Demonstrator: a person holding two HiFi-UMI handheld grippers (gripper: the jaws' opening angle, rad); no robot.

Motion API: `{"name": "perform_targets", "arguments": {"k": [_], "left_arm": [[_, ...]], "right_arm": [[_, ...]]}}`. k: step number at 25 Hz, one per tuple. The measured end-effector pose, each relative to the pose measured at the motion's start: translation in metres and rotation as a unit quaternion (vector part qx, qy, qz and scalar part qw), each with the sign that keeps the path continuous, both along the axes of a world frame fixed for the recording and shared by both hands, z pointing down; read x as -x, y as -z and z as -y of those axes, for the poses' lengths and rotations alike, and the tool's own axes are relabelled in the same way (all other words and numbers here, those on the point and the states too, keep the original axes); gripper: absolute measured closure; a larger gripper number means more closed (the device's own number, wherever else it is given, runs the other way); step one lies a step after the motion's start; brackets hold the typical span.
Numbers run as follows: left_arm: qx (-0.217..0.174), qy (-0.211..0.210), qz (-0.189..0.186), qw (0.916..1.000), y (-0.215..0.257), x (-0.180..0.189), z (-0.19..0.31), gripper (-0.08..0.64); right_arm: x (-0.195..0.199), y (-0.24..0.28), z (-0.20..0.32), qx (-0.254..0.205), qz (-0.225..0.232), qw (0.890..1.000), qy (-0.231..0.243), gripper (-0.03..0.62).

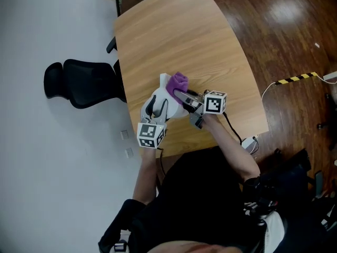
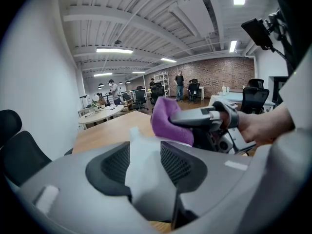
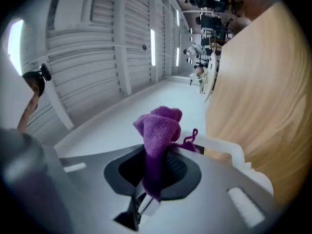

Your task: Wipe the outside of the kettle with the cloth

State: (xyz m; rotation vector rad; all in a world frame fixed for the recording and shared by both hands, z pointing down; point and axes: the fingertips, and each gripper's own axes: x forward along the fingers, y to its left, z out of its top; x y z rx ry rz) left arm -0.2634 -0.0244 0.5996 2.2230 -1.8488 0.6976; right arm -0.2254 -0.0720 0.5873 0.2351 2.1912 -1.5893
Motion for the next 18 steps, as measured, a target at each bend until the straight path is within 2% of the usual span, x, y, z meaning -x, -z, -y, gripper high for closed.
{"name": "perform_targets", "arguments": {"k": [2,4,7,9,11,14,16,18], "left_arm": [[0.002,0.0,0.0,1.0,0.003,0.001,0.0,0.511],[-0.001,-0.001,0.001,1.0,0.006,0.0,0.003,0.512],[-0.004,-0.001,0.005,1.0,0.004,0.001,0.004,0.505],[-0.007,-0.004,0.004,1.0,0.002,0.002,0.005,0.499],[-0.01,-0.011,0.002,0.9999,0.001,0.002,0.004,0.495],[-0.015,-0.025,0.001,0.9996,-0.002,0.005,0.001,0.482],[-0.025,-0.021,-0.026,0.9991,0.002,0.009,0.001,0.497],[-0.041,0.018,-0.082,0.9956,0.011,0.021,-0.001,0.497]], "right_arm": [[0.011,-0.036,0.005,0.034,-0.026,0.999,0.008,0.54],[0.017,-0.097,0.011,0.061,-0.104,0.993,0.008,0.541],[0.019,-0.201,0.005,0.105,-0.229,0.967,0.024,0.541],[0.015,-0.249,-0.001,0.134,-0.279,0.95,0.03,0.54],[0.011,-0.264,-0.007,0.167,-0.278,0.945,0.027,0.543],[0.008,-0.251,-0.01,0.159,-0.278,0.947,0.028,0.543],[0.006,-0.216,0.001,0.127,-0.254,0.959,0.02,0.543],[0.008,-0.156,0.016,0.066,-0.199,0.978,0.003,0.541]]}}
